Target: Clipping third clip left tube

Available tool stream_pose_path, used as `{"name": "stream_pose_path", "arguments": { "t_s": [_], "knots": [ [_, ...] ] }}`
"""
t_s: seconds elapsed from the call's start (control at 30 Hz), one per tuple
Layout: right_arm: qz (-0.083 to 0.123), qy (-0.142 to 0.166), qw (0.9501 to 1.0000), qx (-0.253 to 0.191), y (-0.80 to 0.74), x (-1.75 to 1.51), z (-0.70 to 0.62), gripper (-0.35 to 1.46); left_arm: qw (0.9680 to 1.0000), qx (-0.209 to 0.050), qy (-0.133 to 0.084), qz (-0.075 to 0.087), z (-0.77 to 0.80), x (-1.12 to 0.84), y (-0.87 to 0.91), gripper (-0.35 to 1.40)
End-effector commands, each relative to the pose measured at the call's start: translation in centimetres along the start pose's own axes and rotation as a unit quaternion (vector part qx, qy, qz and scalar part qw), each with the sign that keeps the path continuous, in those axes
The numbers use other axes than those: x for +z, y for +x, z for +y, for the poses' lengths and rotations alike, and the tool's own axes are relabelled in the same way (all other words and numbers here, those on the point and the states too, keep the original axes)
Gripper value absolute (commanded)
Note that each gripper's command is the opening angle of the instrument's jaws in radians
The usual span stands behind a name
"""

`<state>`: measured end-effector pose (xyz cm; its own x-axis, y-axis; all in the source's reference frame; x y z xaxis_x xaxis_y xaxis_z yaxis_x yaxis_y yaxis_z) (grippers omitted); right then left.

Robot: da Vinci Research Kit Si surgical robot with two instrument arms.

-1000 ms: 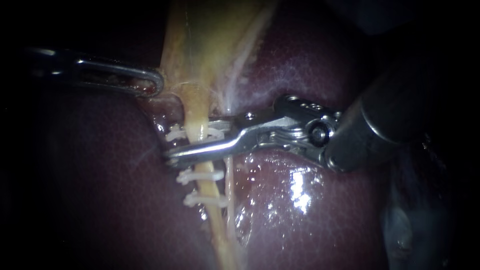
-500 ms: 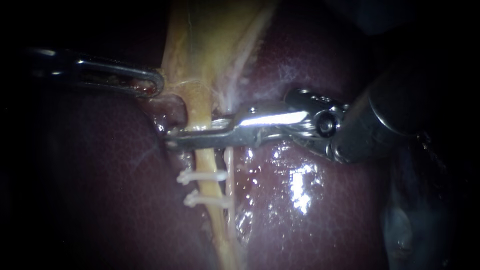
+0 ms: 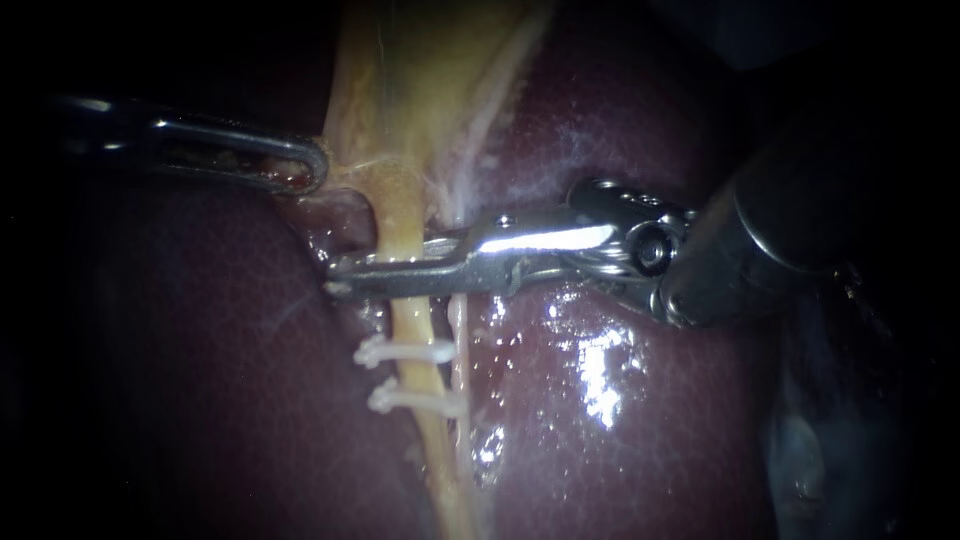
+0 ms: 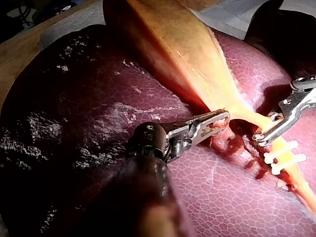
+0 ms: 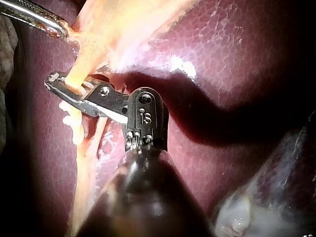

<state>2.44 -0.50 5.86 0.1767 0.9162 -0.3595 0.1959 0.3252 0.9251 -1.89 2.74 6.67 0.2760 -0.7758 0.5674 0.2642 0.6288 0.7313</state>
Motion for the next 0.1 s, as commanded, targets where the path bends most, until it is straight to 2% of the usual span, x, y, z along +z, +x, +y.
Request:
{"name": "stream_pose_path", "arguments": {
  "t_s": [0.03,0.1],
  "knots": [
    [0.0,0.0,1.0,0.0,0.0,0.0,0.0,-0.35,1.0,0.0,0.0,0.0,0.0,0.0,0.0,-0.35],
    [0.0,0.0,1.0,0.003,0.0,0.0,0.0,-0.35,1.0,0.0,0.0,0.0,0.0,0.0,0.0,-0.35]
  ]
}}
